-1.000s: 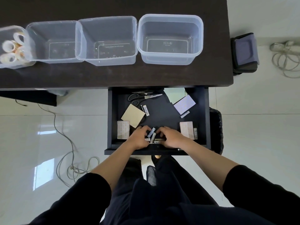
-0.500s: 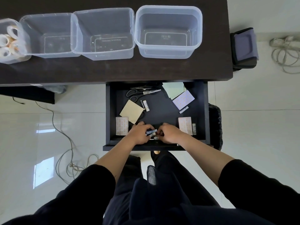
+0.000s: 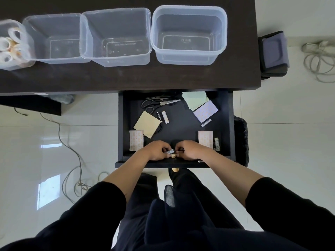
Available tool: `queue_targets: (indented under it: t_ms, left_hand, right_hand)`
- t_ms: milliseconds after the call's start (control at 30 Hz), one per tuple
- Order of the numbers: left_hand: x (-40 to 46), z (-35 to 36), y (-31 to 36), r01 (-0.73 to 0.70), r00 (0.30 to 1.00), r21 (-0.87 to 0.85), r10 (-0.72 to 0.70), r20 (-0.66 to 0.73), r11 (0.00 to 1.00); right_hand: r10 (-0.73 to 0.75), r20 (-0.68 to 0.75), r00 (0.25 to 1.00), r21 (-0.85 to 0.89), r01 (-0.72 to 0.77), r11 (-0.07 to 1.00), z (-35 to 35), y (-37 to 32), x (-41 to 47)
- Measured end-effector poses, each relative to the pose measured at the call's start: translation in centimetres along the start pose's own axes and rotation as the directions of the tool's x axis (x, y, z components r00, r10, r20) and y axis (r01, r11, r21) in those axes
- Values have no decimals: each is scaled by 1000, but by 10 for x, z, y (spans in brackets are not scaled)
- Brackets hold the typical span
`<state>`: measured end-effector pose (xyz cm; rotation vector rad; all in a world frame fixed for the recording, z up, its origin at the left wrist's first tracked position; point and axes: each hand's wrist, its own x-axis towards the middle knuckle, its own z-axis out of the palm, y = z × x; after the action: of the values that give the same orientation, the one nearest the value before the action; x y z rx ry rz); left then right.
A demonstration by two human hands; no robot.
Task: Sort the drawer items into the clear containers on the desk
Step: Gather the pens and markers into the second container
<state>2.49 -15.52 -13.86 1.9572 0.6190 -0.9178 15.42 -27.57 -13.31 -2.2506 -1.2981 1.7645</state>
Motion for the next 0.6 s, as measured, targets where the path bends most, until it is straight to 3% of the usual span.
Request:
queue_targets:
  t_ms: [333,600]
  left_hand:
    - [-7,0,-2,33,997,-58,-37,-74,998]
    - [-26,-11,6,-24,979,-92,5,-203,995]
  right_hand:
    - [39,-47,998,108,-34,994,-2,4,-4]
    - [50,-303,952,243,27,970,-17,-3,-22]
